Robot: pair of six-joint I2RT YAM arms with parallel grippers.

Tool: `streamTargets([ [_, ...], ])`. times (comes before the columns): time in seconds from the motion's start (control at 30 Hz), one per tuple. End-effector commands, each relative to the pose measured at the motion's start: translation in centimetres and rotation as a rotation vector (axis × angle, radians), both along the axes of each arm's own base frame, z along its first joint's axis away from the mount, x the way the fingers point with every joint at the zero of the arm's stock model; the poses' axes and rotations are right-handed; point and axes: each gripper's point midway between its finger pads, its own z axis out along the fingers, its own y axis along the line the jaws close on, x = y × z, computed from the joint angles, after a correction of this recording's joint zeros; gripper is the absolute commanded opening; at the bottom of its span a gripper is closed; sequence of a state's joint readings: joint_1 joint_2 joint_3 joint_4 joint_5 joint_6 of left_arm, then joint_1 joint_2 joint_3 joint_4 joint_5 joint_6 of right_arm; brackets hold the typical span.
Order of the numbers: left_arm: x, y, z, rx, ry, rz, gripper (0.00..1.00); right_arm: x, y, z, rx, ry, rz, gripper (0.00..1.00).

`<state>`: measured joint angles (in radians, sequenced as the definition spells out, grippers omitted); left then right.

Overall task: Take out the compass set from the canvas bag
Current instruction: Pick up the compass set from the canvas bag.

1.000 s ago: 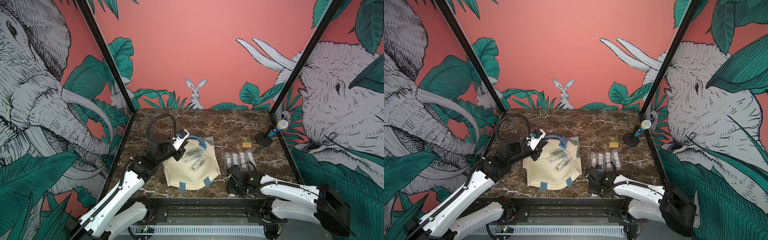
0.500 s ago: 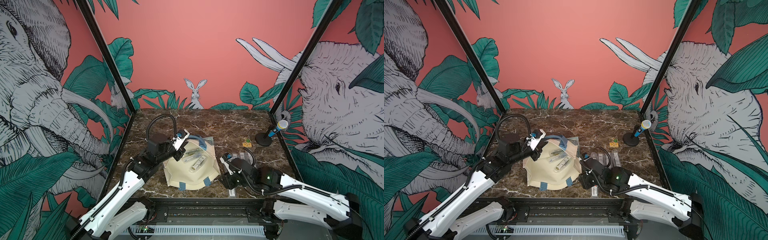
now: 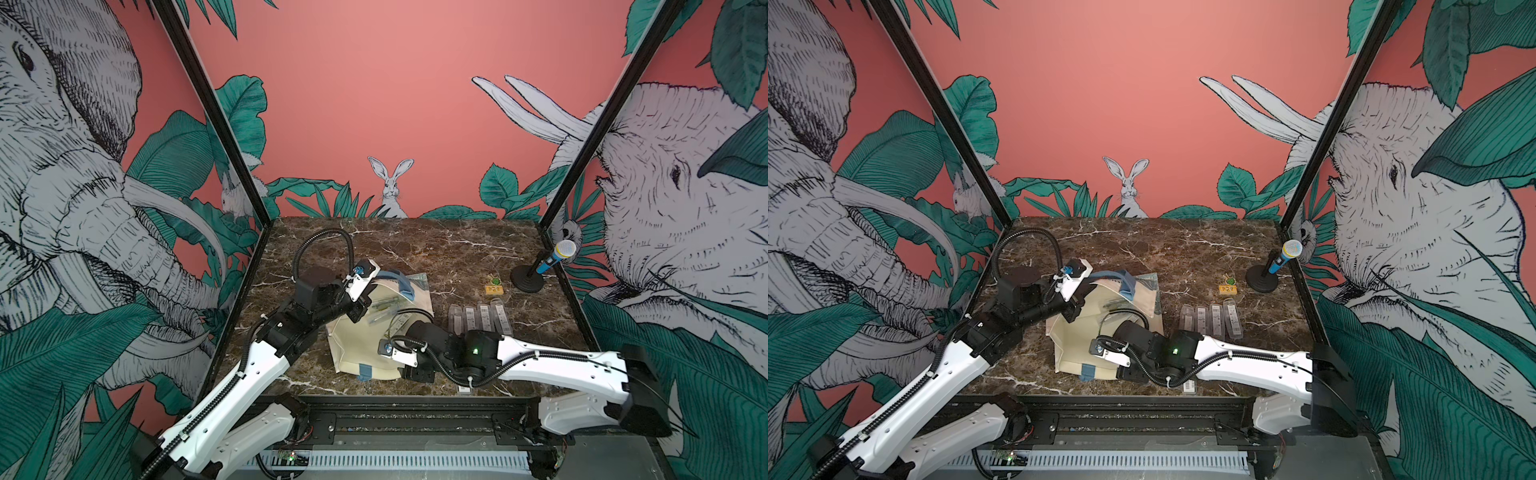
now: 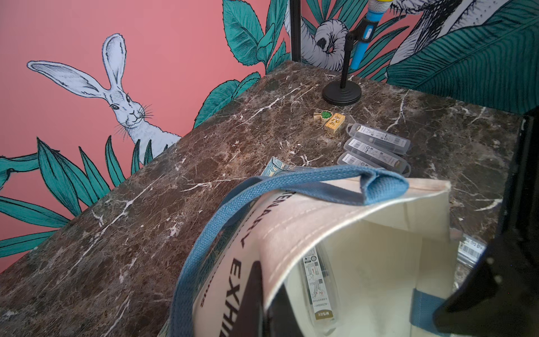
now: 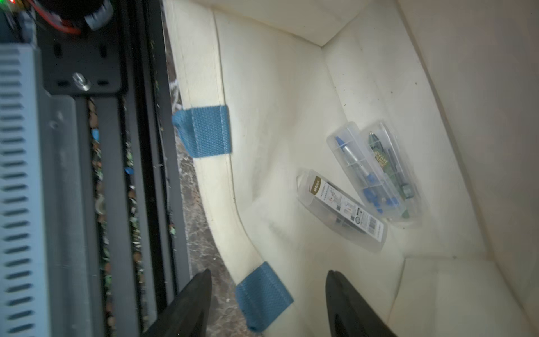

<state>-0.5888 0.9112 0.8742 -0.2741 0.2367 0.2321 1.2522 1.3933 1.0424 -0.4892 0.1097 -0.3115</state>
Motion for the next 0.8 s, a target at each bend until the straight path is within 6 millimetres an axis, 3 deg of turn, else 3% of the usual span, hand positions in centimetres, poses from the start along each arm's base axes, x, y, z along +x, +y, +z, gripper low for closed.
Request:
streamTargets([
  [0.0,-0.4,-0.4,1.9,-0.03,-0.042,-0.034,0.0,3.0,0.0,-0.8,-0.13,-0.196,0.144,0.67],
  [0.4,-0.5,-0.9,1.5,-0.038,-0.029,-0.055,0.0,9.6,1.8,-6.8,-0.271,-0.225,0.146,0.7],
  [0.77,-0.5,-0.8,1.2,-0.035,-0.025,-0.051,0.0,12.0,1.6,-10.0,-0.264,-0.144,0.043,0.68],
])
